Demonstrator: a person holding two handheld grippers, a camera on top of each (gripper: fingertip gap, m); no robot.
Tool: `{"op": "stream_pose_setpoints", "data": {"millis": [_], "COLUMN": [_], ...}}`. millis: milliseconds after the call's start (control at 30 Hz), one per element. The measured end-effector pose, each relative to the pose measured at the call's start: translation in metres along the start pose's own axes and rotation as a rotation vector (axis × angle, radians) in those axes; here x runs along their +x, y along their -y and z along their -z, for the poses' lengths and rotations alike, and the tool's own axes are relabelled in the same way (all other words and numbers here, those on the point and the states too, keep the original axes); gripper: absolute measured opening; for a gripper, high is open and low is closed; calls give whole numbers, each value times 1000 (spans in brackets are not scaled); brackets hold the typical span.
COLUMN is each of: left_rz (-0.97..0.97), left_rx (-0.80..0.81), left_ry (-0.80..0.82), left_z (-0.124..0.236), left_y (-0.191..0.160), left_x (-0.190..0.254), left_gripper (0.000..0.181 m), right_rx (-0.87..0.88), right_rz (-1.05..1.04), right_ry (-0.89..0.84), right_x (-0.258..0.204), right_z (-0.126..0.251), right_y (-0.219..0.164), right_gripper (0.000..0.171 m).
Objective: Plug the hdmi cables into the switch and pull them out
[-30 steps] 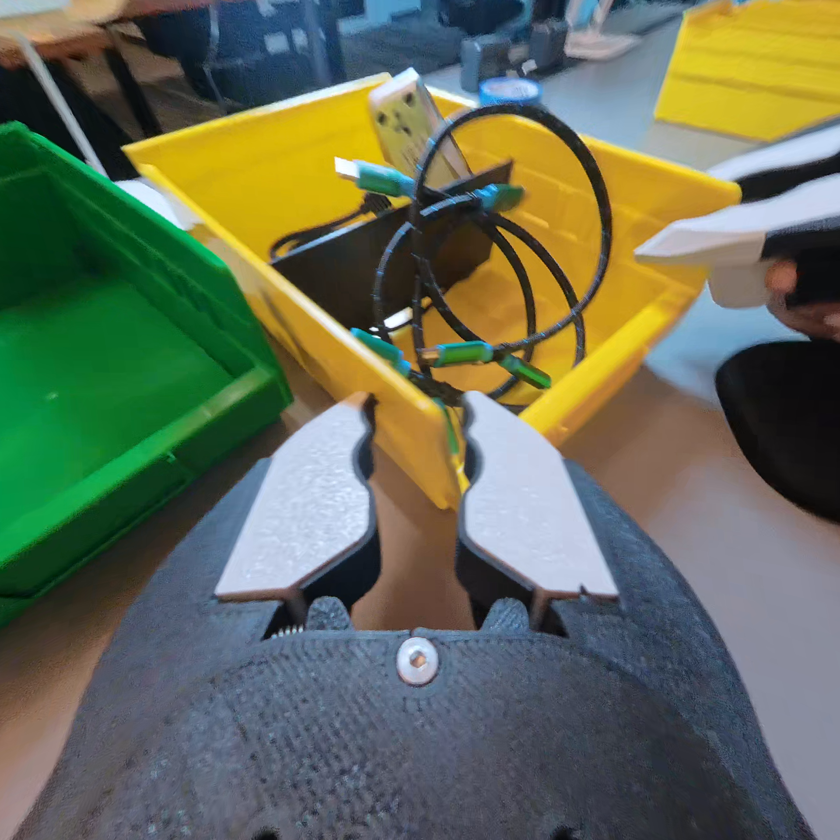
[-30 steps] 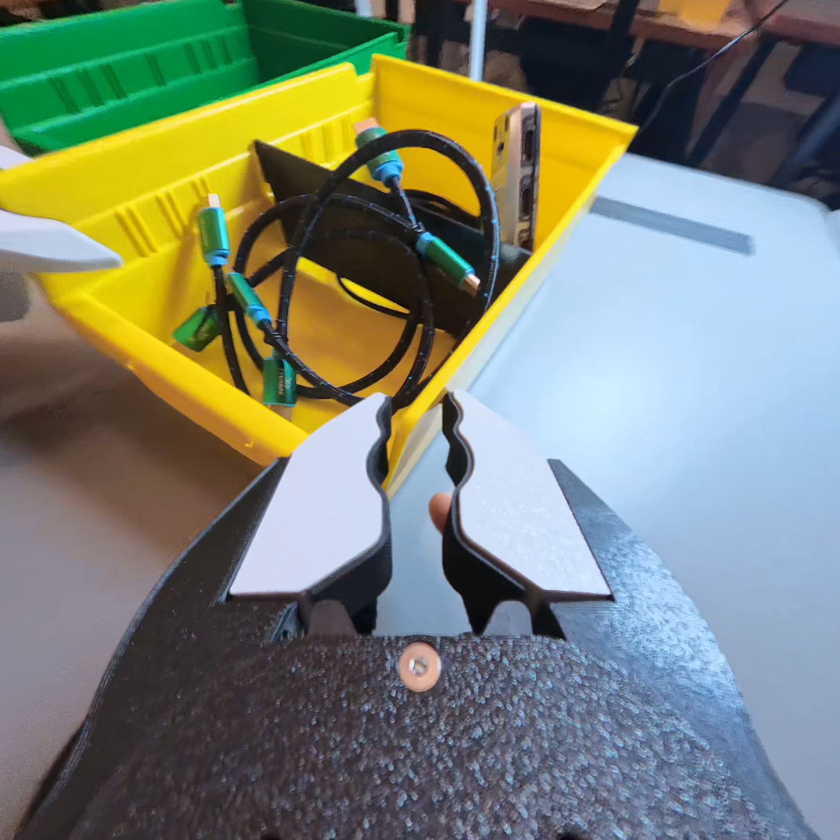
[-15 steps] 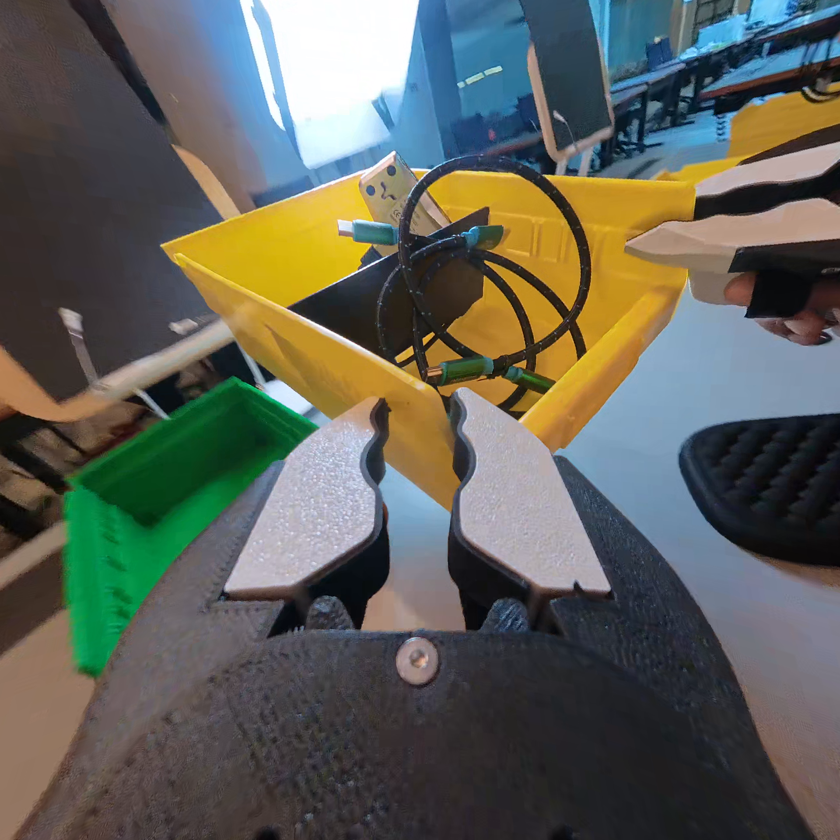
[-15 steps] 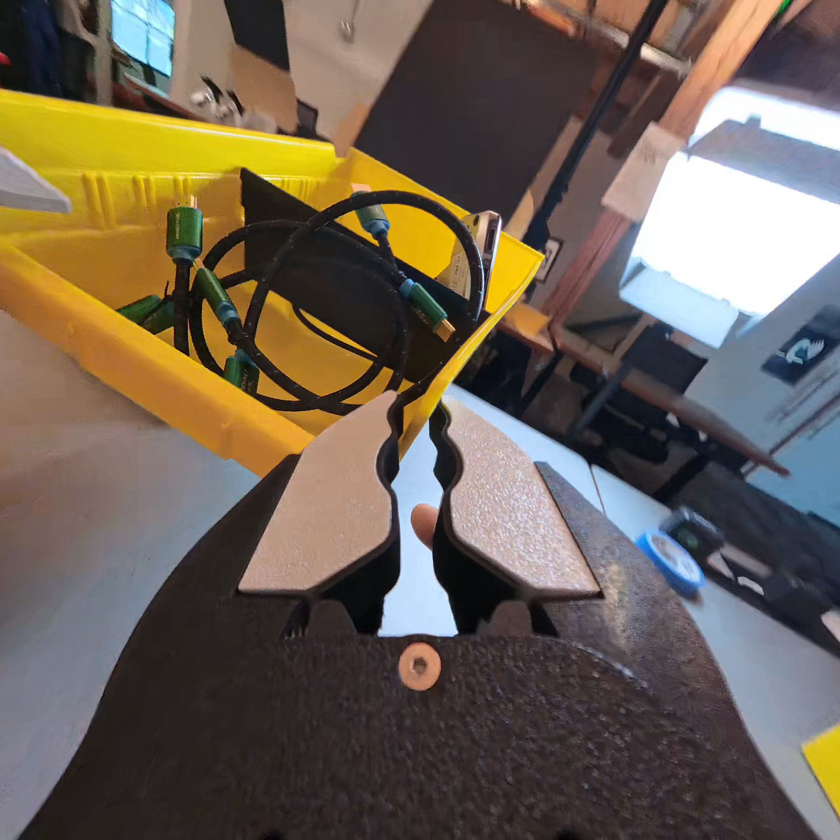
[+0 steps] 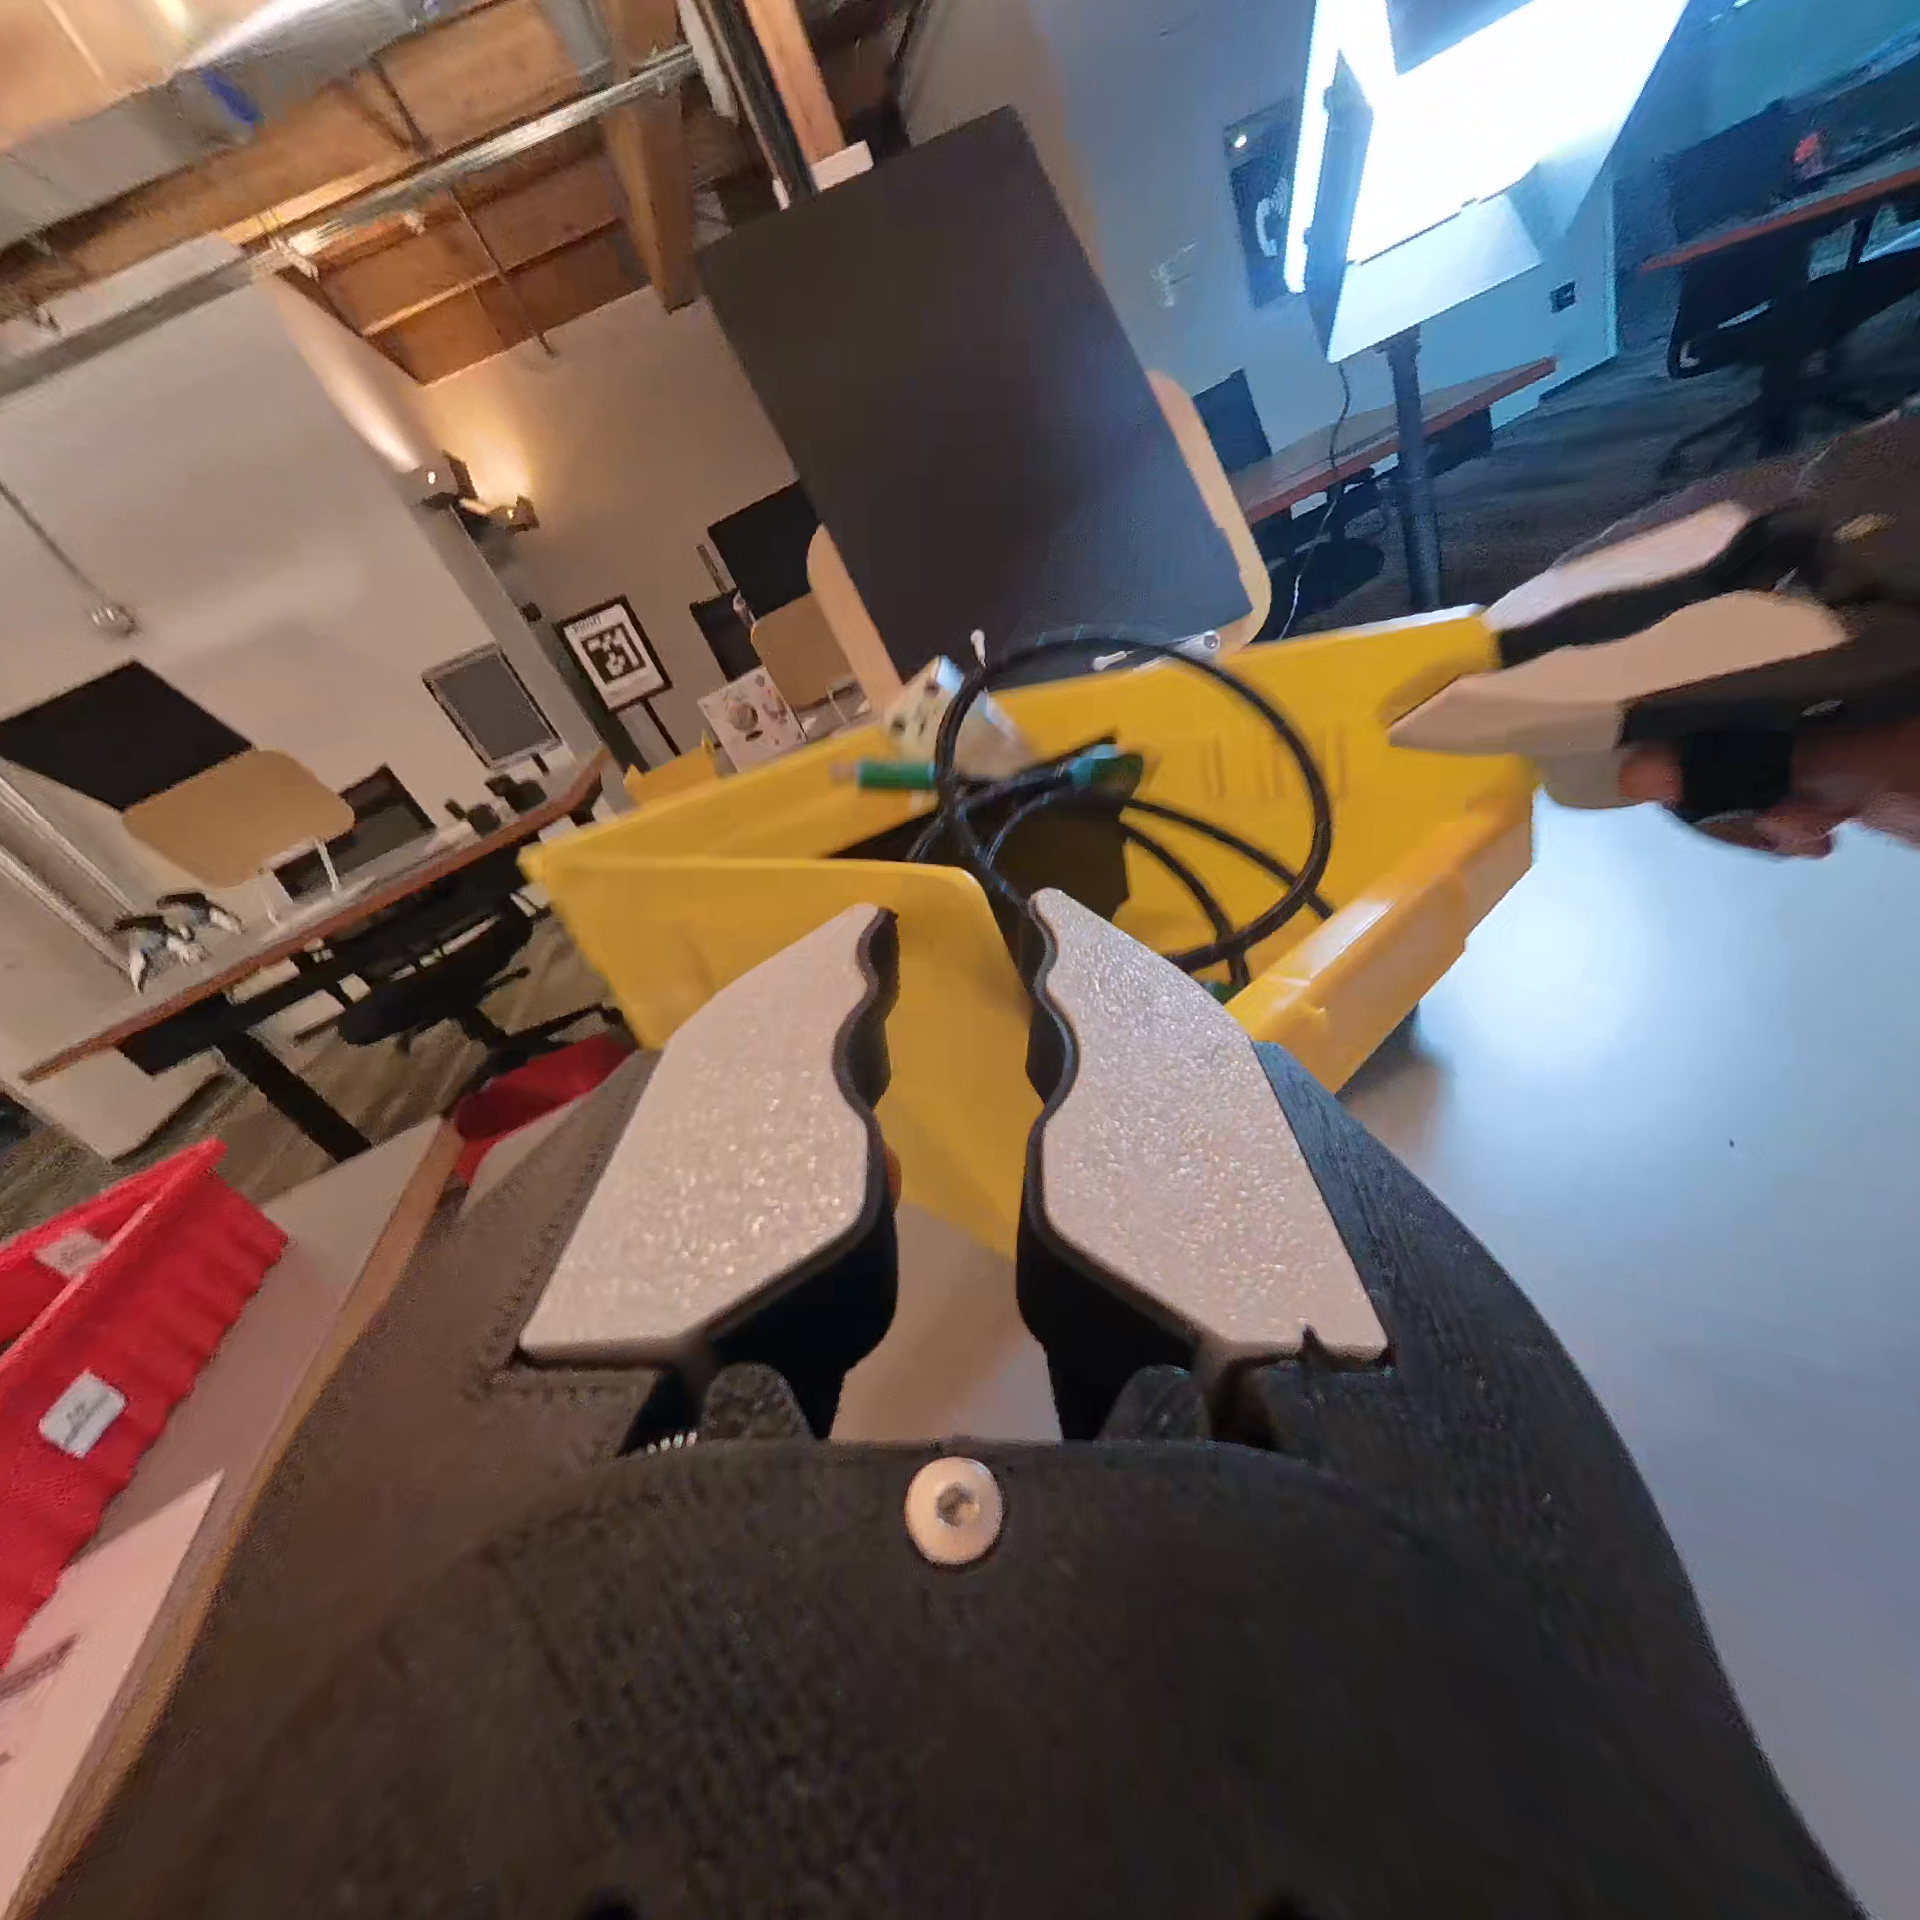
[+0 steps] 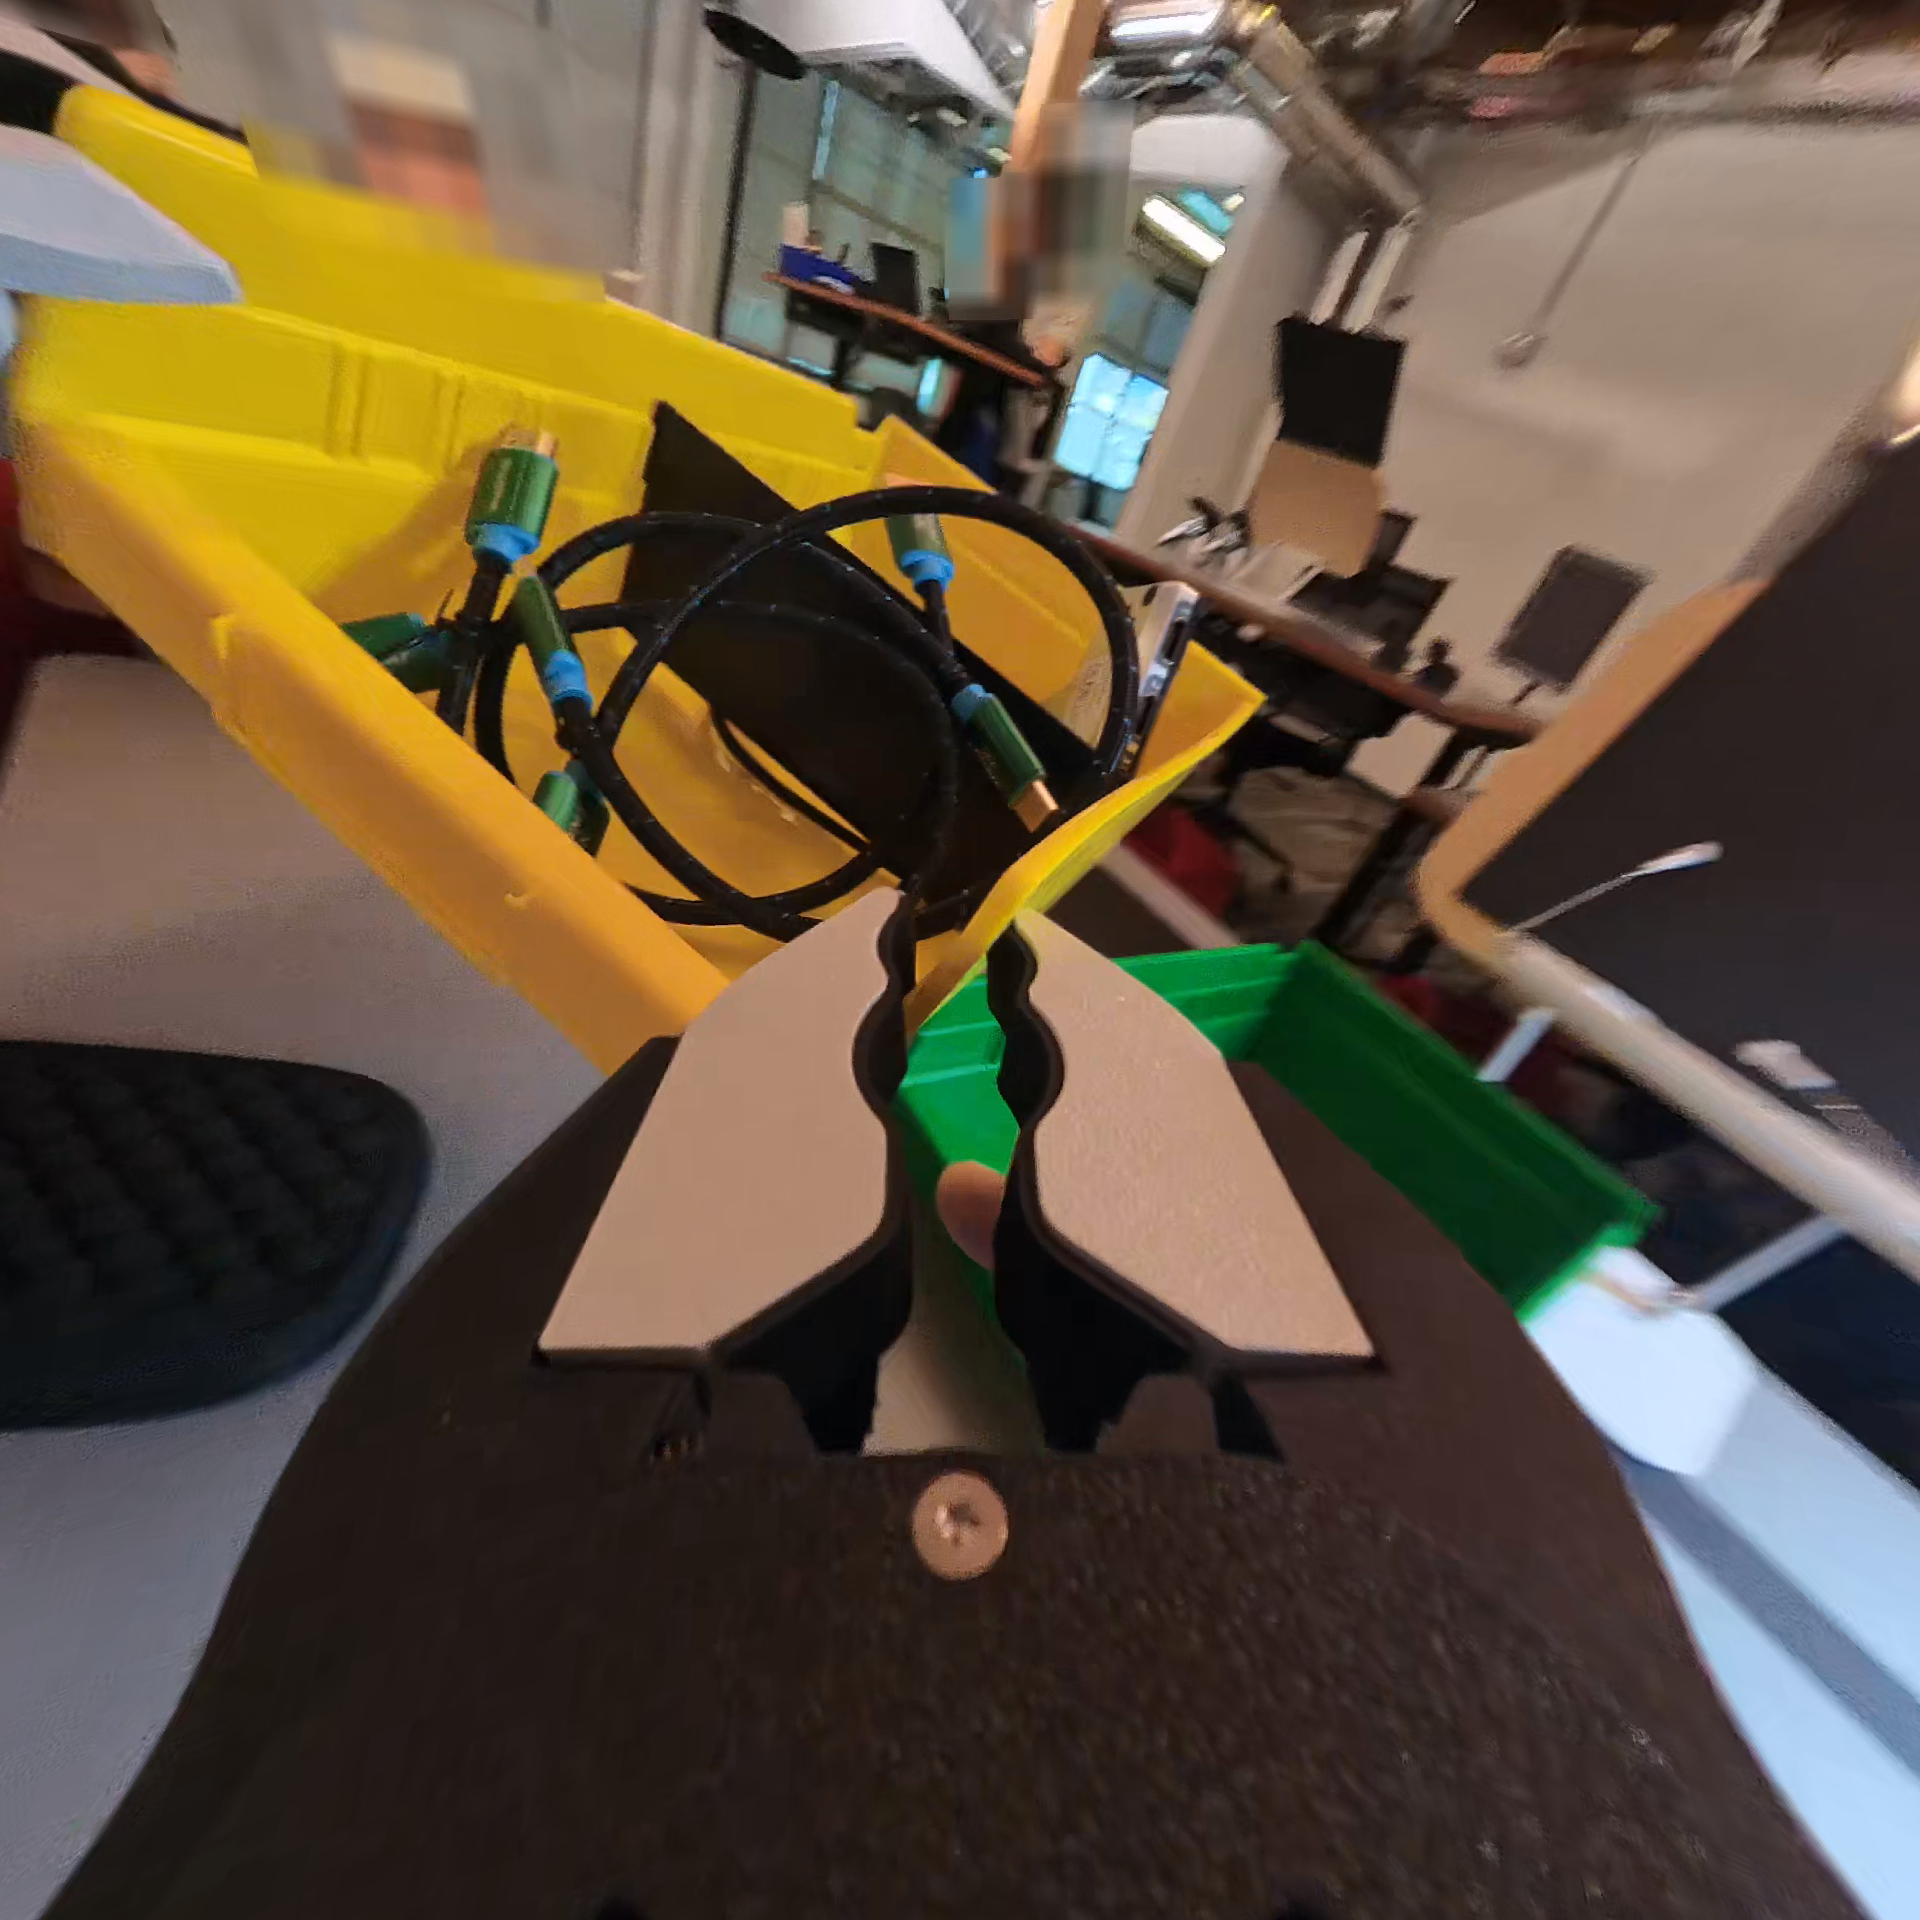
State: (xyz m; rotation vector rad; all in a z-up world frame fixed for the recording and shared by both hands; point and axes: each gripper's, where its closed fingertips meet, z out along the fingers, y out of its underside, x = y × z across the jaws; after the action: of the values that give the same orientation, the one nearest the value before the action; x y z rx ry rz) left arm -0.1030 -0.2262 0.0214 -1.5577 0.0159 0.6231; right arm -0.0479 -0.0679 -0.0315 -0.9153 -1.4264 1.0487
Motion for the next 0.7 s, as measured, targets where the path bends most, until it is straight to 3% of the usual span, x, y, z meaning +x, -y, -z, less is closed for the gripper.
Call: {"op": "stream_pose_setpoints", "data": {"millis": [133,267,500,700], "left_rz": [20,95,174,270], "left_rx": [-83,-96,-160,-251], "left_ry": [34,17,-29,-121], "left_z": [9,7,-28,-56], "left_y": [-35,-63,-109,-164], "left_x": [-24,-34,-22,6], "left_gripper": [21,18,15,14], "right_rx": [-72,-101,-179,-278], "right_rz": [-76,-69,78,247], "right_ry": [141,124,-62,-163], "right_x": [-40,-54,-26,-19], "right_z": [-56,-73,-46,-19], "right_y": [-51,-77,-92,-114], "right_gripper": [11,11,13,27]}}
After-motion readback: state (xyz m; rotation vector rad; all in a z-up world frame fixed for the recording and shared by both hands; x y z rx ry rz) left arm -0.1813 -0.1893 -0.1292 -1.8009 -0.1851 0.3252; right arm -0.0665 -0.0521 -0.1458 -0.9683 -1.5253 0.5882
